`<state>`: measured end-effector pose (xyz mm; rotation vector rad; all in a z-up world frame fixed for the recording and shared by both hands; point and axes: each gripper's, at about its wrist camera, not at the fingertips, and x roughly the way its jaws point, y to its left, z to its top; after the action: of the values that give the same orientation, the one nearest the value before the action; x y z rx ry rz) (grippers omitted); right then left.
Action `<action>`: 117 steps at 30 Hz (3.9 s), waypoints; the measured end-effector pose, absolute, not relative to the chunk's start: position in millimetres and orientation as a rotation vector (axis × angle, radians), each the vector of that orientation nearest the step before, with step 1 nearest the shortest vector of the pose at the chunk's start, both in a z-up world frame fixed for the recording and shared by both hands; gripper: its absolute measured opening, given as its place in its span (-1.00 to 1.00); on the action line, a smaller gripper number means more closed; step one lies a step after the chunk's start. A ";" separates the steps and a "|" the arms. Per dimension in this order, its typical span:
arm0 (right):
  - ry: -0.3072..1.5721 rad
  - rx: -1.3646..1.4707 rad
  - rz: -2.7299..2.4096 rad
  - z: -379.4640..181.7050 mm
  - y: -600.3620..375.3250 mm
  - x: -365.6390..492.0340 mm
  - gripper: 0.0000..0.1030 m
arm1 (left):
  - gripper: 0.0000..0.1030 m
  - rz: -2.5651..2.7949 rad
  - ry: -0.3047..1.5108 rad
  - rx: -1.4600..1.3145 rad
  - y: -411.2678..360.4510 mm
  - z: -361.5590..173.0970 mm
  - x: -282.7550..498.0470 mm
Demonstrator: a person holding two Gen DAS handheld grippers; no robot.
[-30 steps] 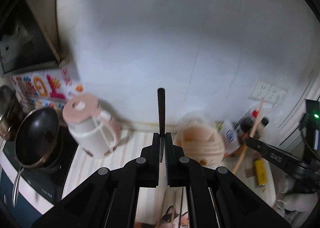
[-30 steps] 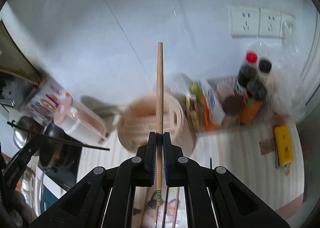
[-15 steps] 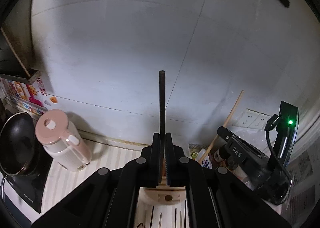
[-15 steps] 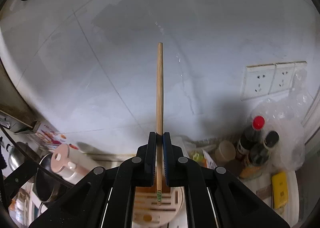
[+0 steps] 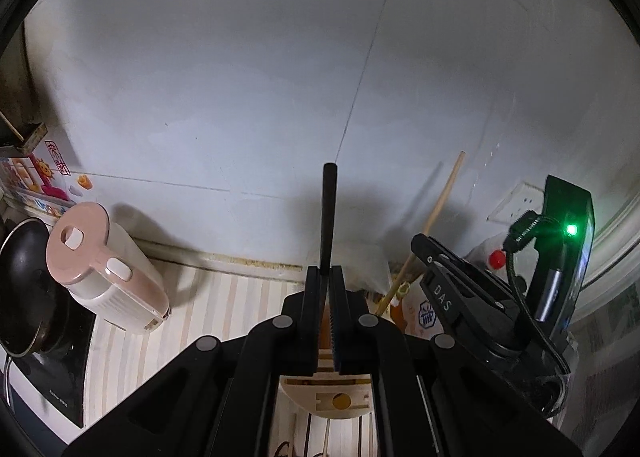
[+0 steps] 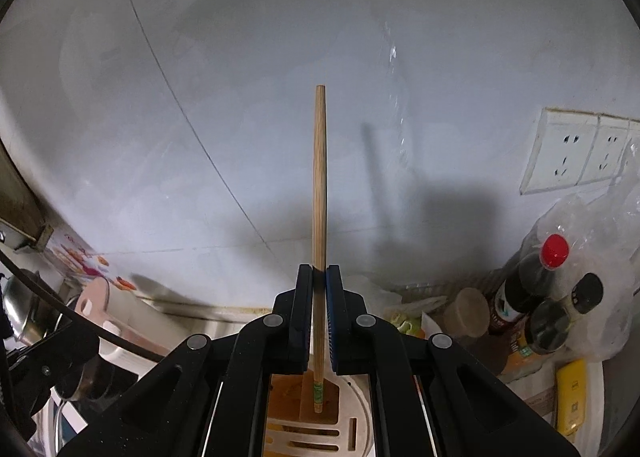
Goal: Organize utensils
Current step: 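Lift both chopsticks and lower them into the beige chopstick holder, then open both tools to release the chopsticks into the holder, then move both tools back down to the remaining chopsticks, then grasp a light wooden chopstick with the left tool while the right tool grasps a black chopstick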
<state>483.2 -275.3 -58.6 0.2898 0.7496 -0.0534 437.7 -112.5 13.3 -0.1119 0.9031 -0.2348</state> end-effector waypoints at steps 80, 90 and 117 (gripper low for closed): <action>1.600 0.110 -0.126 -352.0 -236.5 294.1 -0.88 | -0.81 -0.093 1.501 0.085 -51.1 -304.1 302.6; 1.572 0.132 -0.166 -354.0 -234.1 331.3 -0.89 | -0.90 -0.083 1.485 0.093 -72.6 -299.1 337.7; 1.615 0.131 -0.155 -360.5 -217.4 316.5 -0.68 | -0.85 -0.093 1.491 0.079 -78.9 -305.5 316.5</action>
<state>316.5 -217.4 -360.5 0.1315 1.6150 -0.1552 316.5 -78.9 -305.5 0.0786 1.4911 -0.0927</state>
